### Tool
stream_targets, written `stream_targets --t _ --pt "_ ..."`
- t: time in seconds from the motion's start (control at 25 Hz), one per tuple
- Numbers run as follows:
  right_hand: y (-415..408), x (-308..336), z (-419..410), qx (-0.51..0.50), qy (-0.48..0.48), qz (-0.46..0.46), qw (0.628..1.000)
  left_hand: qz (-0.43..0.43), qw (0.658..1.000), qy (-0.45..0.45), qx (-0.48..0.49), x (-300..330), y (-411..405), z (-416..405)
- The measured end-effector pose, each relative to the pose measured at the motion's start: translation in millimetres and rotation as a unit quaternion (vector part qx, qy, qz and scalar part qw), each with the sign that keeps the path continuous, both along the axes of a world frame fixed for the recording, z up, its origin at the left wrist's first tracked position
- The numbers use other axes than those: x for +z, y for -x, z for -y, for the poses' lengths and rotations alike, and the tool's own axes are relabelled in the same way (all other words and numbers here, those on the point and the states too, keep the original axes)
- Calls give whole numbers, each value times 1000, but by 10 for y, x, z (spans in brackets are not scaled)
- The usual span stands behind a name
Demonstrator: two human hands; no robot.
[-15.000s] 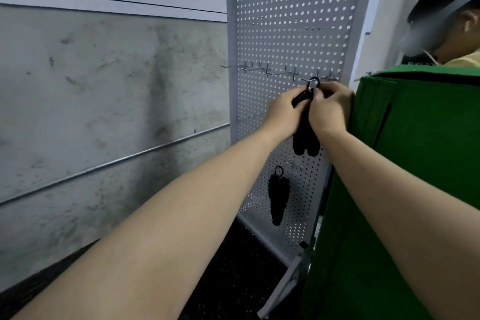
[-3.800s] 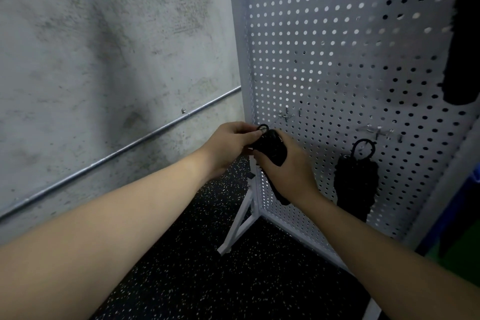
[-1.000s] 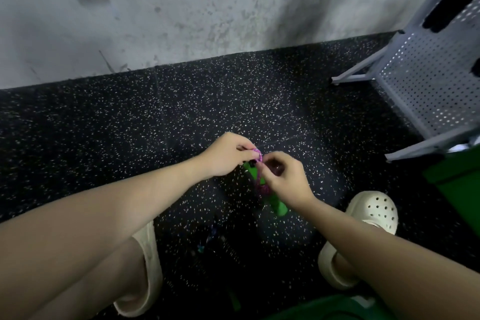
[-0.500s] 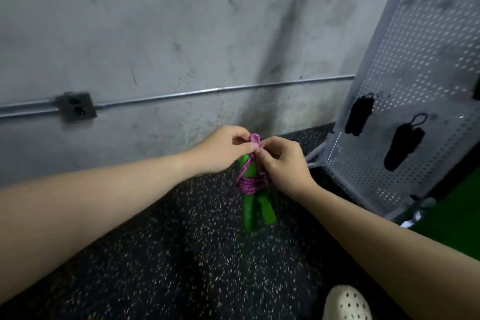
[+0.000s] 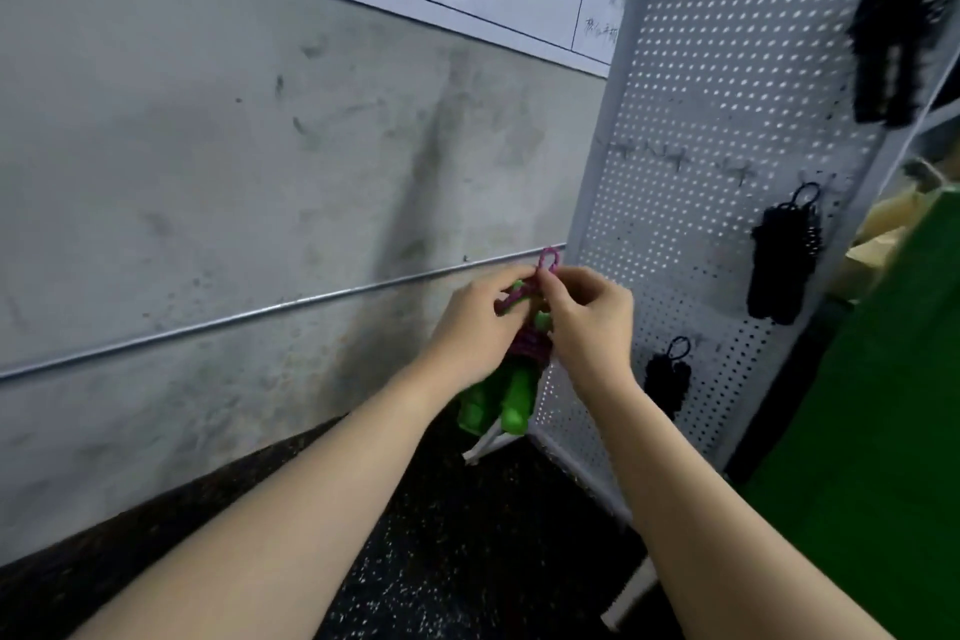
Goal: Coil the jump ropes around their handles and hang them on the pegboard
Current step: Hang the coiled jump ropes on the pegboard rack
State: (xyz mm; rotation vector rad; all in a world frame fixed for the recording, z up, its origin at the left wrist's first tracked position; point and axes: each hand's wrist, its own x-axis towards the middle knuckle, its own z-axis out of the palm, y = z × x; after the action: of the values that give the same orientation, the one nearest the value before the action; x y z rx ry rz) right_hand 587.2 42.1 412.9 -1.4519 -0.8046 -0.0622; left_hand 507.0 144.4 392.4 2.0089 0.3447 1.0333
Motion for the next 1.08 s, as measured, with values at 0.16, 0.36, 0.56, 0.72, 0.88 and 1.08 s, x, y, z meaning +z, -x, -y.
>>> stream_targets --t 0.16,0.36,0.56,0.72,0.88,1.08 --pt "-617 290 190 -57 11 16 998 20 999 -29 -31 251 -678 102" --pt "-1318 753 268 -114 30 17 993 10 997 -56 -61 745 -1390 173" --pt "-1850 1053 221 -143 12 1 990 22 996 -70 -51 1028 -1988 222" --pt "-2200 1154 207 -148 -3 7 989 31 995 -93 -36 1121 -2367 267" --pt "-2431 1194 166 -181 7 10 983 24 994 -107 -11 1139 -2574 313" --pt "-2657 1144 105 -190 70 -2 979 -3 998 16 -53 1078 -2759 343"
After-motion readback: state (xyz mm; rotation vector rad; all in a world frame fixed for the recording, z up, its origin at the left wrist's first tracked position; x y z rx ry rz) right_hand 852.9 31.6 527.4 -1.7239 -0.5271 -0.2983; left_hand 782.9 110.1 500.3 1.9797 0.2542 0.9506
